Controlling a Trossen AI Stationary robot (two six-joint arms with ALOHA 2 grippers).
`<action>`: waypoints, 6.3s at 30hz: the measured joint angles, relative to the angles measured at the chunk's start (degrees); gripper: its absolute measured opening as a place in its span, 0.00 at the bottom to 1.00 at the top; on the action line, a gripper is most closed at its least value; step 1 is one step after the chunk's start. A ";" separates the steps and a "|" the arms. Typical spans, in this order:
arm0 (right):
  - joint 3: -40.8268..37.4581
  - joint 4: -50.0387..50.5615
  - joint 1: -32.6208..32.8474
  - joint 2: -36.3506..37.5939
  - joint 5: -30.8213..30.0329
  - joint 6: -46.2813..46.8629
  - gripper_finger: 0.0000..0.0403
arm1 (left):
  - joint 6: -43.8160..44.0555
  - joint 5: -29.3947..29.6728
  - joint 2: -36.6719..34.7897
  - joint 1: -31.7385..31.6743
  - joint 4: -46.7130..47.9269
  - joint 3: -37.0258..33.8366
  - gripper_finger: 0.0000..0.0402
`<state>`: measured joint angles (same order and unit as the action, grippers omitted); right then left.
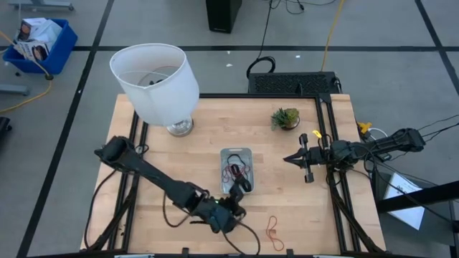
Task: Pick and place rubber bands into bin
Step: Put the large black rubber band into the gray bin, then put the red rubber band into the gray bin
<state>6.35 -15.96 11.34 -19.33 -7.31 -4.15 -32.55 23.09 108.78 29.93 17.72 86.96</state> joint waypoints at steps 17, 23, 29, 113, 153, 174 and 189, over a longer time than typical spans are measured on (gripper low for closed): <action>0.00 -0.07 0.02 -0.33 -0.02 0.29 0.01 | 17.97 5.28 -6.45 -11.09 4.68 -3.81 0.00; 0.00 -0.07 0.02 -0.33 -0.02 0.22 0.01 | 17.53 2.44 -6.52 -12.26 -0.64 -8.72 0.00; 0.00 -0.06 0.02 -0.33 0.02 0.17 0.01 | 16.45 2.34 -6.50 -14.24 -3.73 -11.74 0.00; 6.56 0.62 10.95 -15.95 0.71 0.07 0.29 | 22.87 8.44 -40.75 -6.64 -77.80 -79.17 0.06; 32.44 4.69 29.83 -73.66 3.08 0.86 0.60 | 28.62 8.50 -40.75 -6.64 -74.01 -79.17 0.10; 32.54 -0.08 28.04 -80.70 9.64 3.30 0.42 | 28.88 8.48 -40.75 -6.64 -74.37 -79.17 0.10; 32.39 0.30 27.97 -80.78 10.47 1.91 0.01 | 29.04 8.48 -40.75 -6.64 -74.15 -79.17 0.10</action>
<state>38.74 -15.66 39.31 -100.12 3.16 -2.24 -3.51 31.57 68.03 23.29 -56.43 7.79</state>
